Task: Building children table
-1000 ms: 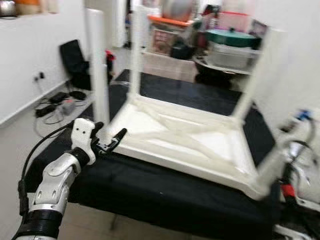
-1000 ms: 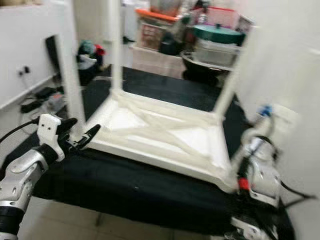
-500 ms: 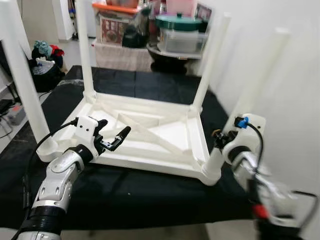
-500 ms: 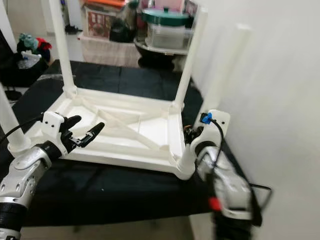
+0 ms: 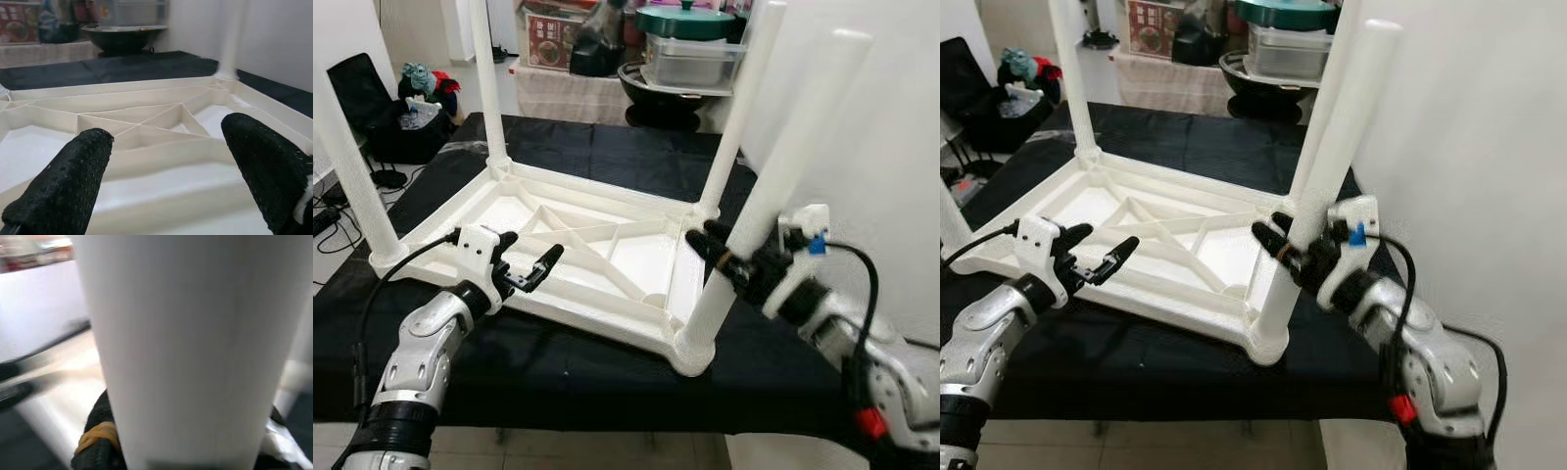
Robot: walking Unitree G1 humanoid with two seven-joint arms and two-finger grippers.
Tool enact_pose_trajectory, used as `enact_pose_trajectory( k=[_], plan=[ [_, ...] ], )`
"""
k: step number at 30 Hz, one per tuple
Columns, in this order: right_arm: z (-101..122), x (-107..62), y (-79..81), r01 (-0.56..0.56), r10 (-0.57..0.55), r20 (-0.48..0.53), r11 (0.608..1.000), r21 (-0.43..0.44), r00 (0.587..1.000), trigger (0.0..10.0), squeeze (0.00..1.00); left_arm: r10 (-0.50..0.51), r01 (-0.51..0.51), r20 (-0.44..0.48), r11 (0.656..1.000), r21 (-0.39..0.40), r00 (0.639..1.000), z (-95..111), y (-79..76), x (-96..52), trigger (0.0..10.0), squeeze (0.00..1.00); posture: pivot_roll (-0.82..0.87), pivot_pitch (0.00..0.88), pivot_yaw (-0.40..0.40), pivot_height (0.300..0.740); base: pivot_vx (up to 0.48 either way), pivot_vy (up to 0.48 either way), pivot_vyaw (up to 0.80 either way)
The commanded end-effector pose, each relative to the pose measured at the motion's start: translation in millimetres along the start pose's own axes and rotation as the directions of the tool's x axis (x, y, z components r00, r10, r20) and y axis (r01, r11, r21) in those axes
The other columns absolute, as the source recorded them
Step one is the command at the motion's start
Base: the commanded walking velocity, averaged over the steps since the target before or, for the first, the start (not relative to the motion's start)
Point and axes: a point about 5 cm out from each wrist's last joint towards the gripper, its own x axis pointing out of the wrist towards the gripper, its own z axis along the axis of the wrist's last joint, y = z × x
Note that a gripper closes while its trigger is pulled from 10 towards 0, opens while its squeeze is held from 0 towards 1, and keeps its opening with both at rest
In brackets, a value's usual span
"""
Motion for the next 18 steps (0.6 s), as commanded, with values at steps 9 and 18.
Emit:
enact_pose_trajectory(
  k=[9,18],
  plan=[
    [-78.5,-43.8,-62.9,0.886,-0.851,-0.287,0.464,-0.019,0.440,10.0,0.00,-0.019,0.018,-0.017,1.000,-0.006,1.000,-3.9,-5.6,-1.0,10.0,0.35,0.06,0.000,-0.094,0.740,0.000,0.000,0.00],
    [-25.4,-5.4,38.0,-0.076,0.085,-0.062,0.987,0.139,0.994,10.0,1.00,-0.026,0.026,-0.015,1.000,-0.009,1.000,-2.8,-5.4,0.6,10.0,0.36,0.06,0.000,-0.092,0.740,0.000,0.000,0.00]
  ],
)
